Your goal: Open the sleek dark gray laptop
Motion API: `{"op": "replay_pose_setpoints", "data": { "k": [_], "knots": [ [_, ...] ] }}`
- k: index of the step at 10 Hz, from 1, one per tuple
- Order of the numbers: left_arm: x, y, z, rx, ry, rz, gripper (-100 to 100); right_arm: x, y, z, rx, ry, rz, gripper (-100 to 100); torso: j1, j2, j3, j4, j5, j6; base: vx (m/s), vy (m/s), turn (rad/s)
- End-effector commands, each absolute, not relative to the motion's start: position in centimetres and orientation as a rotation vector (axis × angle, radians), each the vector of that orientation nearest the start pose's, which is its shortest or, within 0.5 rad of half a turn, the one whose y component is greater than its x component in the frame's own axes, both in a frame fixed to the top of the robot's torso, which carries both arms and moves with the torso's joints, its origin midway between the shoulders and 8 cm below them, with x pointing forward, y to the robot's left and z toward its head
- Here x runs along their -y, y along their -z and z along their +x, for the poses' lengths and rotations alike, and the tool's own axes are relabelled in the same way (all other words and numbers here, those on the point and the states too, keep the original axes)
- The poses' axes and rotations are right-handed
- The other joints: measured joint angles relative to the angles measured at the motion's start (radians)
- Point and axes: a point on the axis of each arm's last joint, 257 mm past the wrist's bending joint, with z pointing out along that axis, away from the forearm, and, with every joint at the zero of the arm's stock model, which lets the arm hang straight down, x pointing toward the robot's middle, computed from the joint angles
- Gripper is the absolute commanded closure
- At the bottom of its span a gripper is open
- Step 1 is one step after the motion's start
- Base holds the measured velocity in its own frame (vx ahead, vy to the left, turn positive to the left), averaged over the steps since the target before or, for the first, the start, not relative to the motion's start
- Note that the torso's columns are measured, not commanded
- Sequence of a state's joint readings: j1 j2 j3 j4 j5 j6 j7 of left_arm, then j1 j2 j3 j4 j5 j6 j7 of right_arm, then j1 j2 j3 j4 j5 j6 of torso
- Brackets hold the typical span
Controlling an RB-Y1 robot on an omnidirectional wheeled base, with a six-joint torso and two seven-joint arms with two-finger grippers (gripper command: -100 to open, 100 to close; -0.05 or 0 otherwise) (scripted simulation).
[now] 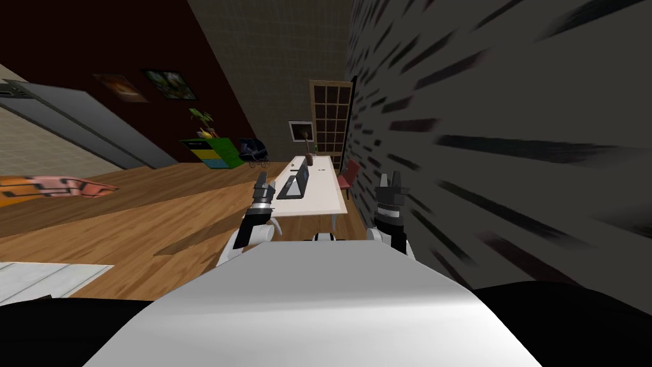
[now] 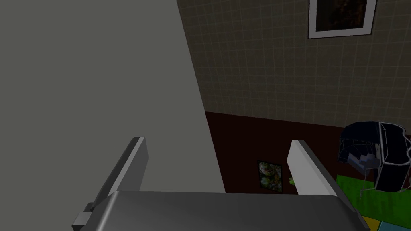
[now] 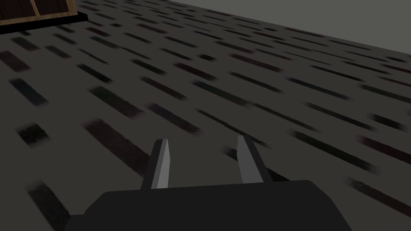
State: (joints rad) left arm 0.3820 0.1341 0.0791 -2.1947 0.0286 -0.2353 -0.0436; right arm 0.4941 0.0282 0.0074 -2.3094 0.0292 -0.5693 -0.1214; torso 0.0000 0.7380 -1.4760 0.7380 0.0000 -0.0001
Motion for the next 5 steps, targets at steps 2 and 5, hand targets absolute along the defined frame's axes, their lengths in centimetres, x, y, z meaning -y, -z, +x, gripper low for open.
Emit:
{"op": "replay_pose_setpoints", "data": {
  "k": [2,5],
  "knots": [
    [-31.5,4.4,42.1,-0.923,1.097,-0.787,-100,27.2,-5.2,32.6,-0.504,-1.429,0.615,0,0.0,0.0,0.0,0.0,0.0,0.0,0.01,-0.009,-0.093],
    [-32.4,6.0,43.2,-0.966,1.049,-0.817,-100,27.2,-5.2,32.6,-0.504,-1.429,0.615,0,0.0,0.0,0.0,0.0,0.0,0.0,0.009,-0.01,-0.092]
  ]
}}
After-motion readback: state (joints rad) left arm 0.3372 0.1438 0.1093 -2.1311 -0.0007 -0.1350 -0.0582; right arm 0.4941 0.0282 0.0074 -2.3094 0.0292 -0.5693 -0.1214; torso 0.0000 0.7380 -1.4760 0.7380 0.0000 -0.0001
